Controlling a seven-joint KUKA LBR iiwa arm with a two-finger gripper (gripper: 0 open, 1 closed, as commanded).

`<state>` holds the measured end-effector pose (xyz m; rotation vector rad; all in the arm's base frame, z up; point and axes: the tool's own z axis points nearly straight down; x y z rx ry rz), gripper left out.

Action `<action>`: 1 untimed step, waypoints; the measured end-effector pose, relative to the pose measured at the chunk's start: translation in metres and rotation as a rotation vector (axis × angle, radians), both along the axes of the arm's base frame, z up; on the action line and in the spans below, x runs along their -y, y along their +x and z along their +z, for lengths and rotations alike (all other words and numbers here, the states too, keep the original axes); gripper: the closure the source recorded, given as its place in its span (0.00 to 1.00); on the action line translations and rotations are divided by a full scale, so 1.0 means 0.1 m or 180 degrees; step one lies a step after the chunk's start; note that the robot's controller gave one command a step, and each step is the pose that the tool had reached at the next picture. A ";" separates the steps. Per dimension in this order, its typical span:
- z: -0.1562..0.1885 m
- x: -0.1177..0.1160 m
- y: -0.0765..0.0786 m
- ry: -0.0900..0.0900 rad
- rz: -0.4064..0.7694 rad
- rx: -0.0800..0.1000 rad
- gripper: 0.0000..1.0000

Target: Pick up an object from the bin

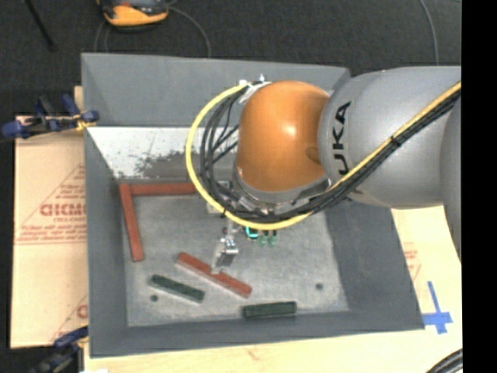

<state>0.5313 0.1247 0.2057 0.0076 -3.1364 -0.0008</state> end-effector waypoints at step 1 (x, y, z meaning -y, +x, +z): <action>0.05 0.01 0.02 0.0004 -0.0011 0.0024 0.00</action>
Offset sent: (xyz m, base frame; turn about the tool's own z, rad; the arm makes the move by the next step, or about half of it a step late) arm -0.0145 -0.0273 -0.1172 -0.0379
